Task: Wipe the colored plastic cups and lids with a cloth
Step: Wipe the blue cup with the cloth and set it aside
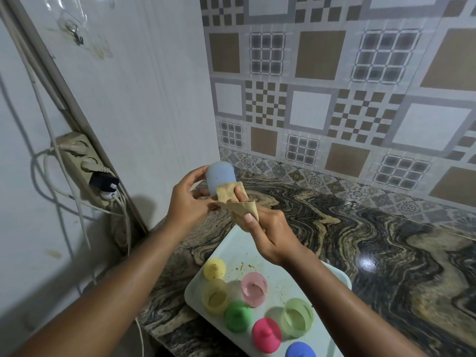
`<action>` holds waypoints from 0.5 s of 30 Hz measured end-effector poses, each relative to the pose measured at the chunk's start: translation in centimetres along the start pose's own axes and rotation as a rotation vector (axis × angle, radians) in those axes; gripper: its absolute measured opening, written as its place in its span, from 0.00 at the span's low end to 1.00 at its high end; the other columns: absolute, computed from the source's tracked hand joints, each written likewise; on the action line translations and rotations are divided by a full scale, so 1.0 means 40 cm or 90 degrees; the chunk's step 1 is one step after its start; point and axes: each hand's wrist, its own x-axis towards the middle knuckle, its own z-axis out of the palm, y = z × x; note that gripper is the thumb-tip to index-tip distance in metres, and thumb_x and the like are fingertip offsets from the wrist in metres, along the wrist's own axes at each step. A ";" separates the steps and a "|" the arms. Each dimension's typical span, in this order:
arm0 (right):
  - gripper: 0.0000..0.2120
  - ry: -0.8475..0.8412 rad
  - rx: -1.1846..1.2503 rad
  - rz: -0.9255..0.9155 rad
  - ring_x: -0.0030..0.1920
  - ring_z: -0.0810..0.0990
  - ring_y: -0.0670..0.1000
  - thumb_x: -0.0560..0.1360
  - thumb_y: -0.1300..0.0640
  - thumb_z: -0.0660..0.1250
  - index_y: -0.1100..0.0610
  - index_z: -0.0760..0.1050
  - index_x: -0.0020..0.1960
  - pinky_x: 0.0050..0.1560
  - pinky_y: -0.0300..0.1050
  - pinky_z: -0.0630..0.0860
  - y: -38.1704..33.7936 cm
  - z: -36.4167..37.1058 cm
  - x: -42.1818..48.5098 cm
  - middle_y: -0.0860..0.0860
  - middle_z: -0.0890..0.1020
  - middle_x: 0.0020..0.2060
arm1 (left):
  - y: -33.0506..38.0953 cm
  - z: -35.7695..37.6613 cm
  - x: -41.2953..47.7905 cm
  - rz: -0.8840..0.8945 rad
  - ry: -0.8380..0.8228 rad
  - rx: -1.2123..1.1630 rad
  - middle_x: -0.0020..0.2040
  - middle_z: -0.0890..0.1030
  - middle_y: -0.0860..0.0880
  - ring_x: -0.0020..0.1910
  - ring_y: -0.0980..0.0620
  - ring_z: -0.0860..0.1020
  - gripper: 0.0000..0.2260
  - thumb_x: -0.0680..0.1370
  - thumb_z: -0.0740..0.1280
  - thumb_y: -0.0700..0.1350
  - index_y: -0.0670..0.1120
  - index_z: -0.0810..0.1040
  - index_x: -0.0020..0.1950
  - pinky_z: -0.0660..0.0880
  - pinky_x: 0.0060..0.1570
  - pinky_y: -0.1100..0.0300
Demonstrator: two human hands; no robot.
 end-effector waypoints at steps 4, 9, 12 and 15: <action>0.27 0.041 0.044 0.088 0.56 0.85 0.49 0.85 0.44 0.51 0.62 0.79 0.66 0.49 0.52 0.80 0.021 0.016 -0.036 0.49 0.84 0.60 | 0.010 -0.013 -0.003 -0.016 -0.005 -0.024 0.65 0.78 0.49 0.47 0.51 0.86 0.31 0.68 0.80 0.36 0.54 0.73 0.65 0.83 0.34 0.53; 0.28 0.245 0.301 0.249 0.44 0.86 0.62 0.83 0.43 0.54 0.66 0.81 0.52 0.43 0.65 0.81 0.025 -0.003 -0.008 0.62 0.86 0.42 | 0.000 -0.031 -0.014 -0.036 -0.044 -0.044 0.67 0.76 0.50 0.52 0.45 0.85 0.35 0.69 0.79 0.34 0.55 0.72 0.71 0.84 0.38 0.47; 0.28 0.262 0.258 0.238 0.35 0.79 0.51 0.85 0.44 0.53 0.68 0.78 0.47 0.33 0.52 0.76 0.006 -0.021 0.037 0.57 0.81 0.33 | -0.004 -0.027 -0.023 -0.040 -0.059 -0.023 0.66 0.76 0.51 0.53 0.46 0.84 0.38 0.68 0.80 0.33 0.54 0.71 0.74 0.84 0.38 0.48; 0.26 0.225 0.203 0.232 0.35 0.75 0.50 0.83 0.42 0.54 0.63 0.76 0.44 0.33 0.58 0.72 -0.007 -0.021 0.080 0.57 0.78 0.32 | -0.004 -0.013 -0.034 -0.036 -0.064 0.002 0.65 0.77 0.52 0.52 0.46 0.84 0.33 0.67 0.81 0.34 0.52 0.74 0.68 0.84 0.37 0.45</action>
